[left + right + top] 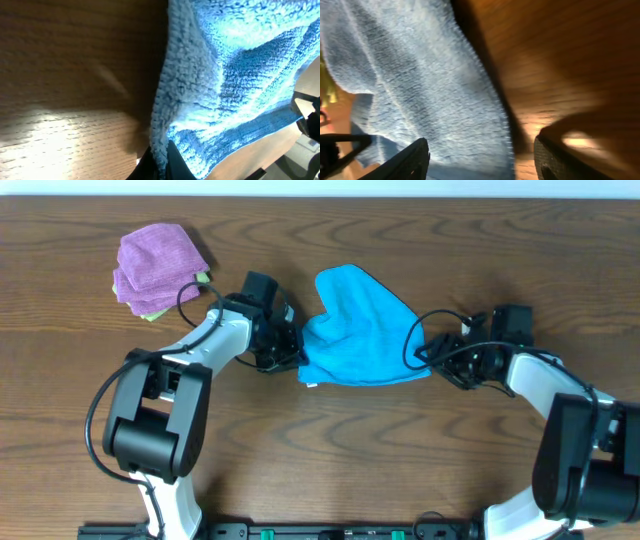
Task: Fold the cloth
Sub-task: 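Lift the blue cloth with both grippers and stretch it apart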
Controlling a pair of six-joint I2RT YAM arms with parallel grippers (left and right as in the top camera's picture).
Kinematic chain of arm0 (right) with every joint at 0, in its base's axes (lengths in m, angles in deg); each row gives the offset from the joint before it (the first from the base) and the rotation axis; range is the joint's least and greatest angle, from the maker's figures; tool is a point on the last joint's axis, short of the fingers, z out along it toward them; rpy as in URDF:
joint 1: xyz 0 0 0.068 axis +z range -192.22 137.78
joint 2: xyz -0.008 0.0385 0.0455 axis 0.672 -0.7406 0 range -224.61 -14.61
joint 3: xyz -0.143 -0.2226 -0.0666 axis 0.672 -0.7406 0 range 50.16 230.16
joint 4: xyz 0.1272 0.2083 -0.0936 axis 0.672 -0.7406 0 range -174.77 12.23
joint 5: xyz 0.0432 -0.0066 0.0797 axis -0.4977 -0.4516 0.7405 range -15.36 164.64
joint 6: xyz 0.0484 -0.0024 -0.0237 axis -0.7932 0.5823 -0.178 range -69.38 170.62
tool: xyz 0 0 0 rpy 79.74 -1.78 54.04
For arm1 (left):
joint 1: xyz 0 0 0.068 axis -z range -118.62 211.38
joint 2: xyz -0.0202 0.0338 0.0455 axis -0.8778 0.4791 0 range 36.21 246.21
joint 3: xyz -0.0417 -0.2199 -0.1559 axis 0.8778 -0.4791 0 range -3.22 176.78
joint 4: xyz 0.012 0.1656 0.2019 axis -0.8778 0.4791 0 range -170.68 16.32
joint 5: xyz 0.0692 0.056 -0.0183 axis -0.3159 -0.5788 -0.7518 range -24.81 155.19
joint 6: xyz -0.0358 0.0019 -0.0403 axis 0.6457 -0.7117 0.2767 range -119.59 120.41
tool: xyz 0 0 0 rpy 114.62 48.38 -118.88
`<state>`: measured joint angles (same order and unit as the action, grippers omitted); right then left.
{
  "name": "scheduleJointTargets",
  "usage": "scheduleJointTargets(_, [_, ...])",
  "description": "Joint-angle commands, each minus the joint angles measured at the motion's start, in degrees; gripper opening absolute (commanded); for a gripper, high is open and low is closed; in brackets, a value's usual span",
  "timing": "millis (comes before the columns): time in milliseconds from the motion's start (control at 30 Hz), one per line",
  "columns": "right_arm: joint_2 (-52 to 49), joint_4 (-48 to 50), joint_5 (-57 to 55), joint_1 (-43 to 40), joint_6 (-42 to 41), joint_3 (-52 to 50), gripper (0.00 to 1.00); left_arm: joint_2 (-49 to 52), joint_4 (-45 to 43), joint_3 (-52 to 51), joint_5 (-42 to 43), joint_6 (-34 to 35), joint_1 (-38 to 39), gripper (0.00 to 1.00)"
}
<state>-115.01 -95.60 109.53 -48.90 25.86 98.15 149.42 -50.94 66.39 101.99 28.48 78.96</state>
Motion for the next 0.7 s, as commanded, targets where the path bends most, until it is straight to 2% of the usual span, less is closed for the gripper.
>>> scheduleJointTargets(0, [-0.87, -0.11, 0.63, 1.70, -3.10, -2.58, 0.67, -0.90, 0.26, 0.85, -1.46, -1.31, 0.13, 0.06])
scheduleJointTargets(133, [-0.87, 0.33, 0.50, 3.13, -3.10, -2.80, 0.57, -0.90, 0.26, 0.85, -1.46, -1.33, 0.11, 0.06])
scheduleJointTargets(200, [-0.87, 1.33, 0.50, 3.82, -3.10, -2.80, 0.56, -0.90, 0.26, 0.85, -1.44, -1.33, 0.11, 0.06])
scheduleJointTargets(300, [-0.87, 2.71, 0.28, 4.76, -3.23, -2.80, 0.46, -0.90, 0.28, 0.85, -1.42, -1.31, 0.11, 0.06])
scheduleJointTargets(400, [-0.87, 3.56, -1.29, 5.29, -3.52, -2.80, 0.24, -0.90, 0.28, 0.85, -1.36, -1.33, 0.11, 0.05])
scheduleJointTargets(467, [-0.87, 4.22, -1.88, 5.27, -3.45, -2.80, 0.02, -0.90, 0.28, 0.85, -1.18, -1.33, 0.11, 0.06])
scheduleJointTargets(667, [1.14, 10.34, 5.05, 4.74, -2.62, -1.42, 0.01, -1.70, 4.31, 4.55, 0.74, -3.23, 0.02, 0.06])
